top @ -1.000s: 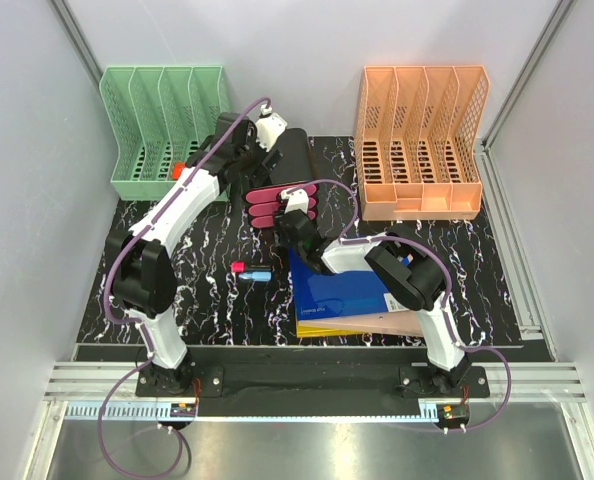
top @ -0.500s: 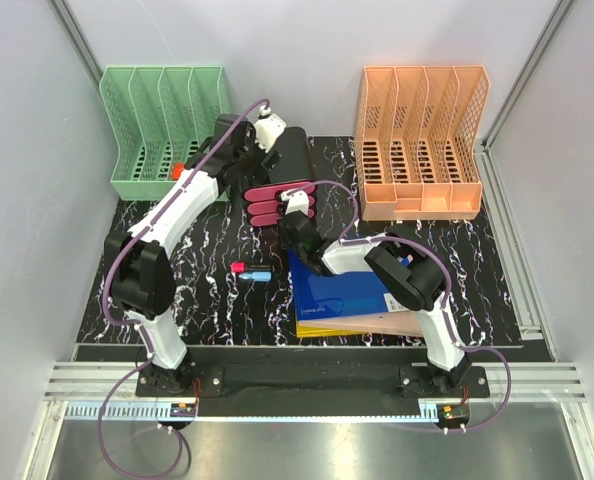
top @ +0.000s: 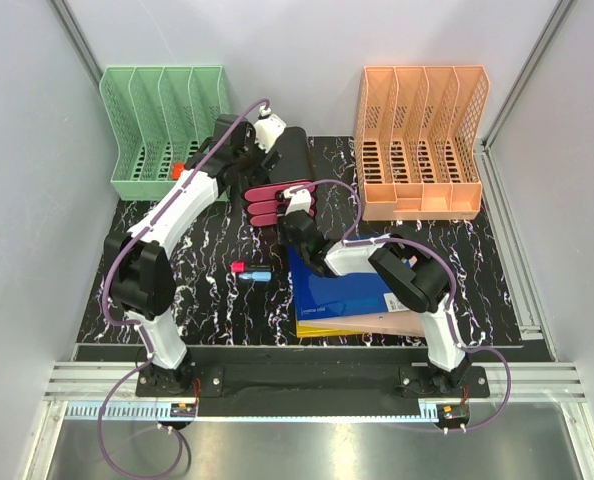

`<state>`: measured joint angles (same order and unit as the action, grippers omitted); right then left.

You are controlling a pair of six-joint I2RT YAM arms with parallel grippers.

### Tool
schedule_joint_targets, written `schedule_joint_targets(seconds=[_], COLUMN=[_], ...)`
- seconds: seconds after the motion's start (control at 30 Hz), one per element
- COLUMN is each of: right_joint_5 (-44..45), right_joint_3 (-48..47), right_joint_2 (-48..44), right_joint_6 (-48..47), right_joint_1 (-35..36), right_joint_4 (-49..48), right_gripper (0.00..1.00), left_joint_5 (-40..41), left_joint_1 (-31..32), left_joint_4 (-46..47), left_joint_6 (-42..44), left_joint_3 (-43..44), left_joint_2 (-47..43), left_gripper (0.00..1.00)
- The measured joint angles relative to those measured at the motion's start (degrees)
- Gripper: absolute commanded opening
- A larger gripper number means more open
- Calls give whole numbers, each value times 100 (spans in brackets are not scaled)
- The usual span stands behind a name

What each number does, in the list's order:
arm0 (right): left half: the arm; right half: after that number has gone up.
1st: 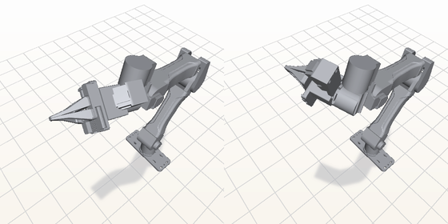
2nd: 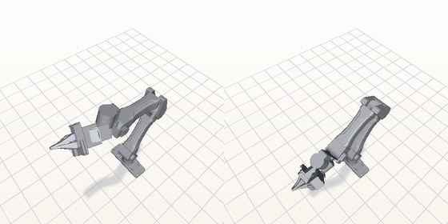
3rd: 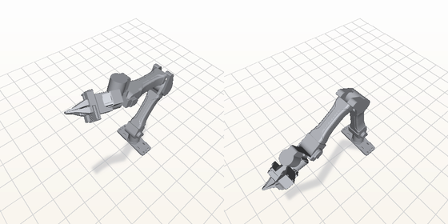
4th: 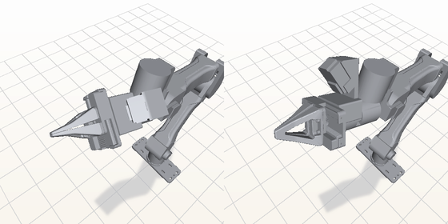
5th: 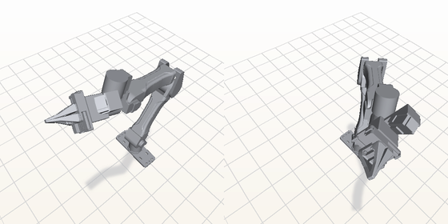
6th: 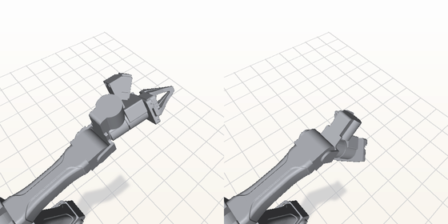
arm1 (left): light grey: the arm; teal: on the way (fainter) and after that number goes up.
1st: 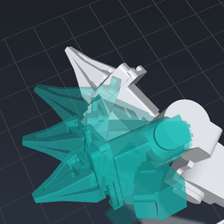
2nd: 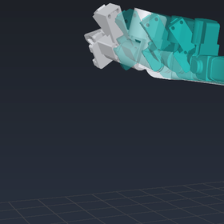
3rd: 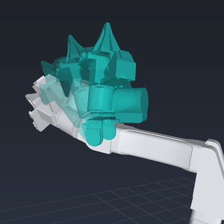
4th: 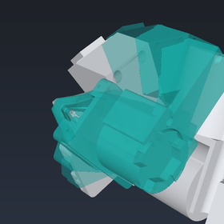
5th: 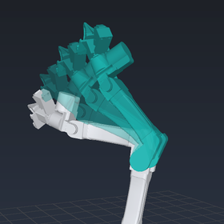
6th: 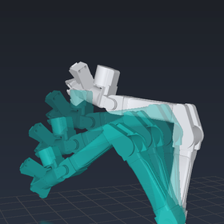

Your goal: Organize the desk

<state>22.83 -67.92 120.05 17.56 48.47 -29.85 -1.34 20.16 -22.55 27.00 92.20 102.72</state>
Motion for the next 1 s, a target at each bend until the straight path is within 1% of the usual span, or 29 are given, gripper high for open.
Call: schedule_joint_targets(seconds=[0.17,0.6,0.67,0.7,0.77,0.8,0.93,1.0], right_joint_5=[24,162,162,162,160,151,94,48], right_joint_3=[-31,-221,-229,-238,-262,-264,-256,-216], right_joint_2=[0,208,225,232,249,249,251,251], right_joint_6=[-46,-87,-85,-87,-79,-70,4,31], right_joint_1=[0,-15,-15,-15,-15,-9,11,15], right_joint_4=[-39,-46,-57,-57,-63,-76,-127,-208], right_gripper=[36,36,32,25,17,10,0,0], left_joint_5=[-17,-162,-186,-188,-192,-195,-201,-208], left_joint_1=[0,-17,-20,-22,-22,-22,-22,-22], left_joint_4=[9,11,11,11,24,26,59,98], left_joint_6=[0,-4,-4,-4,-4,-4,-4,-4], left_joint_3=[-11,-94,-98,-98,-125,-136,-164,-188], left_joint_2=[-4,-76,-83,-83,-94,-101,-114,-120], left_gripper=[80,80,80,80,80,80,80,80])
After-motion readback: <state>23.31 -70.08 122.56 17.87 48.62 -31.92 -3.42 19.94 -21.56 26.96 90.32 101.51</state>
